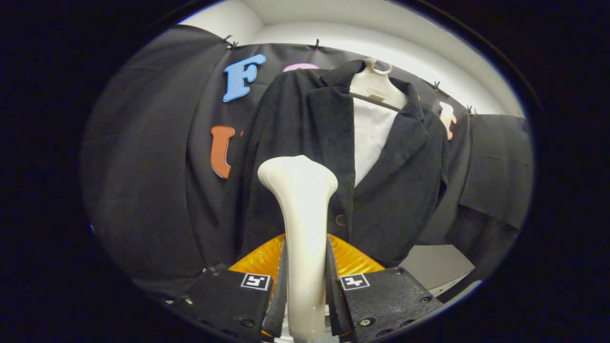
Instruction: Iron the clothes twice with a garment steamer, once on the left side and once on the right side.
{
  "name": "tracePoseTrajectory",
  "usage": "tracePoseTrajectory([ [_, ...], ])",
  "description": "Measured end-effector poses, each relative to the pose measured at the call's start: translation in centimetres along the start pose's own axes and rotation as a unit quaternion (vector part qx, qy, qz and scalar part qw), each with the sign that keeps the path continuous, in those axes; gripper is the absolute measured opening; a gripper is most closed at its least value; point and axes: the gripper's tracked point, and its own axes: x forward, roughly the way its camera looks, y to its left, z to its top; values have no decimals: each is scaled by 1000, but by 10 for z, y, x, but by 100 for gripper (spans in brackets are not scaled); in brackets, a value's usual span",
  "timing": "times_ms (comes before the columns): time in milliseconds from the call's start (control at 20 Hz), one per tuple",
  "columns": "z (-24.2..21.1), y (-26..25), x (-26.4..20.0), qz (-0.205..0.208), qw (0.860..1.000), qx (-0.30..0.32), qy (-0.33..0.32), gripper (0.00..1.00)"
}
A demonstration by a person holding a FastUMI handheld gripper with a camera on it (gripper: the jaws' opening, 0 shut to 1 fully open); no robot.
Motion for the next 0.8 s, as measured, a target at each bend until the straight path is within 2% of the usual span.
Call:
tracePoseTrajectory([
  [800,-101,22,9,18,997,-7,75,40],
])
